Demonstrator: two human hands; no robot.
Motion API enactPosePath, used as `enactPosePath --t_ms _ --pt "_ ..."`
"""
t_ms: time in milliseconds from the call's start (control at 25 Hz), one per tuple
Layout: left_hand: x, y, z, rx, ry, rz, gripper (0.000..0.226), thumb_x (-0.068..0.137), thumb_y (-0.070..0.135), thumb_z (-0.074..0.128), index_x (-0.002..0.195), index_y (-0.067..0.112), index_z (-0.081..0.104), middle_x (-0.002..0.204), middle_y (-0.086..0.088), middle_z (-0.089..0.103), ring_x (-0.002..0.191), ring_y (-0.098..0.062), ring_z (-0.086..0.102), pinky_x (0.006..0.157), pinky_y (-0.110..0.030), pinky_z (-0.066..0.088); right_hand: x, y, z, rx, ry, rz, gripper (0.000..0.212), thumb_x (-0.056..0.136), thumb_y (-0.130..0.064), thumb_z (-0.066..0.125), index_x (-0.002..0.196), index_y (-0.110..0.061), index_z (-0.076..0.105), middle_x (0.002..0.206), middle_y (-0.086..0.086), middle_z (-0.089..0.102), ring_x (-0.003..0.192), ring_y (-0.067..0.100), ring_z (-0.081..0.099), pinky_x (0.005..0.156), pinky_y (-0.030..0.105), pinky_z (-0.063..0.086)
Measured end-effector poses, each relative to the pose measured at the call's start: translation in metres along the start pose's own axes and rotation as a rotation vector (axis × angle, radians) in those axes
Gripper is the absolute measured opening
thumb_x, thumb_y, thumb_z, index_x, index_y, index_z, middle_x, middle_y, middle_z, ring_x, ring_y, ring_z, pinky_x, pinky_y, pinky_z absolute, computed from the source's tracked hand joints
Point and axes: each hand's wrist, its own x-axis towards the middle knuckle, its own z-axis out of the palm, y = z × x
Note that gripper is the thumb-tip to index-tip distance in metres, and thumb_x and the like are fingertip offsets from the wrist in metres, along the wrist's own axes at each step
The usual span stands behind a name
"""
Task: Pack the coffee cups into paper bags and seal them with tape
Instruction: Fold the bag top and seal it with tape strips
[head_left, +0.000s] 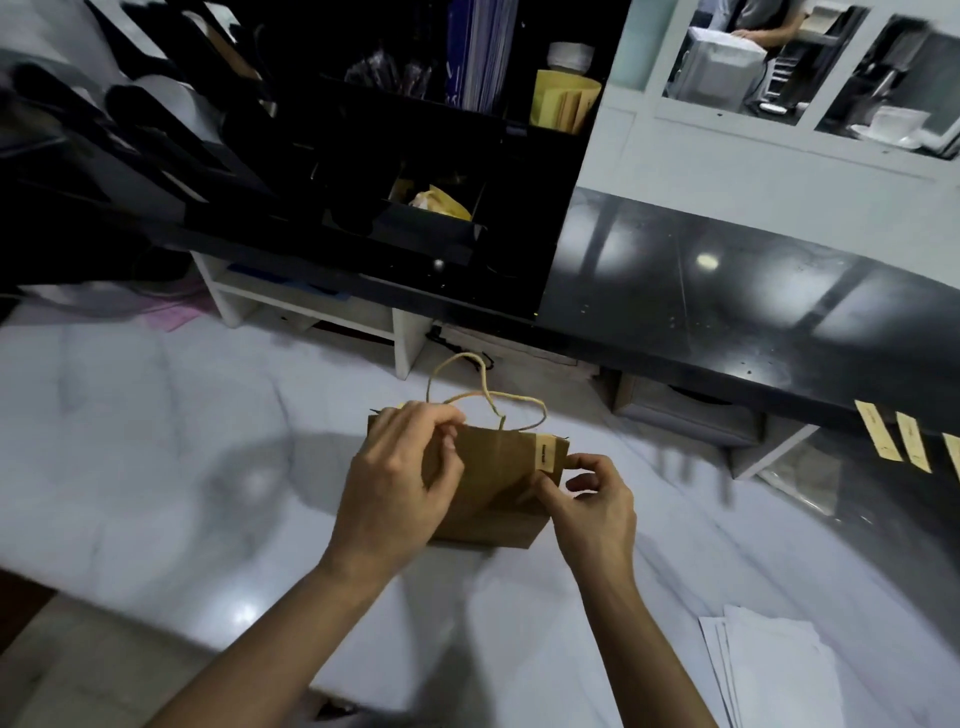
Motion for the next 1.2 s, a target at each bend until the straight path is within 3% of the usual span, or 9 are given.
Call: enactPosePath --t_ms 80,240,360,480,720,840,960,1200 --pt "-0.007 -0.010 -0.004 -0.004 0.074 -0.091 0.023 0.084 -0.001 0.067 0.101 0.014 0.061 0.094 0.006 0.061 0.088 -0.012 0.052 0.079 -0.017 0.044 0.000 0.004 0.001 -0.003 -0.011 -0.004 0.034 0.076 -0.035 0.084 0.102 -0.032 0.062 0.100 -0.001 0.063 0.086 0.018 0.065 0.054 0.022 0.040" --pt "-0.023 -0.040 -0.001 -0.019 0.148 -0.334 0.031 0.086 0.004 0.069 0.111 0.015 0.054 0.107 0.003 0.055 0.095 -0.018 0.050 0.081 -0.039 0.050 -0.002 0.015 0.003 0.014 -0.048 -0.021 0.046 0.077 -0.035 0.085 0.114 -0.030 0.057 0.110 -0.004 0.063 0.098 0.015 0.062 0.067 0.026 0.047" --pt "-0.036 -0.060 0.004 -0.062 0.074 -0.533 0.047 0.086 0.009 0.069 0.125 0.022 0.047 0.122 0.003 0.047 0.107 -0.022 0.050 0.088 -0.046 0.052 -0.004 0.025 0.005 0.021 -0.107 0.008 0.052 0.077 -0.036 0.084 0.120 -0.030 0.054 0.116 -0.006 0.062 0.105 0.015 0.061 0.079 0.031 0.052" --pt "-0.047 -0.068 0.009 -0.128 -0.060 -0.653 0.052 0.088 0.017 0.068 0.133 0.026 0.043 0.126 0.005 0.045 0.115 -0.023 0.052 0.093 -0.044 0.050 -0.006 0.033 0.010 0.038 -0.174 0.032 0.057 0.078 -0.038 0.083 0.125 -0.032 0.053 0.122 -0.008 0.063 0.110 0.014 0.062 0.091 0.041 0.057" --pt "-0.022 -0.072 -0.003 -0.223 -0.061 -0.355 0.054 0.095 0.018 0.063 0.144 0.031 0.044 0.142 0.009 0.038 0.135 -0.014 0.041 0.107 -0.037 0.043 -0.010 0.038 0.012 0.061 -0.212 0.035 0.057 0.084 -0.033 0.079 0.131 -0.034 0.048 0.122 -0.008 0.064 0.109 0.014 0.065 0.092 0.042 0.058" --pt "0.006 -0.076 -0.009 -0.119 -0.177 -0.296 0.032 0.094 0.024 0.065 0.124 0.035 0.061 0.147 0.009 0.036 0.136 -0.016 0.036 0.102 -0.034 0.040 -0.009 0.035 0.010 0.062 -0.215 0.037 0.052 0.086 -0.031 0.078 0.128 -0.036 0.046 0.121 -0.007 0.063 0.109 0.016 0.065 0.091 0.038 0.057" --pt "0.014 -0.079 -0.007 -0.041 -0.290 -0.330 0.014 0.094 0.025 0.064 0.106 0.032 0.066 0.137 0.012 0.047 0.126 -0.015 0.038 0.097 -0.037 0.046 -0.010 0.035 0.009 0.052 -0.215 0.033 0.055 0.086 -0.031 0.078 0.132 -0.032 0.048 0.123 -0.004 0.064 0.109 0.017 0.066 0.092 0.040 0.058" --pt "0.015 -0.081 -0.005 -0.090 -0.290 -0.363 0.013 0.091 0.025 0.064 0.101 0.032 0.060 0.107 0.022 0.055 0.109 -0.013 0.051 0.087 -0.044 0.054 -0.009 0.037 0.009 0.041 -0.195 0.051 0.059 0.086 -0.031 0.077 0.138 -0.029 0.048 0.125 -0.003 0.066 0.109 0.016 0.066 0.093 0.043 0.058"
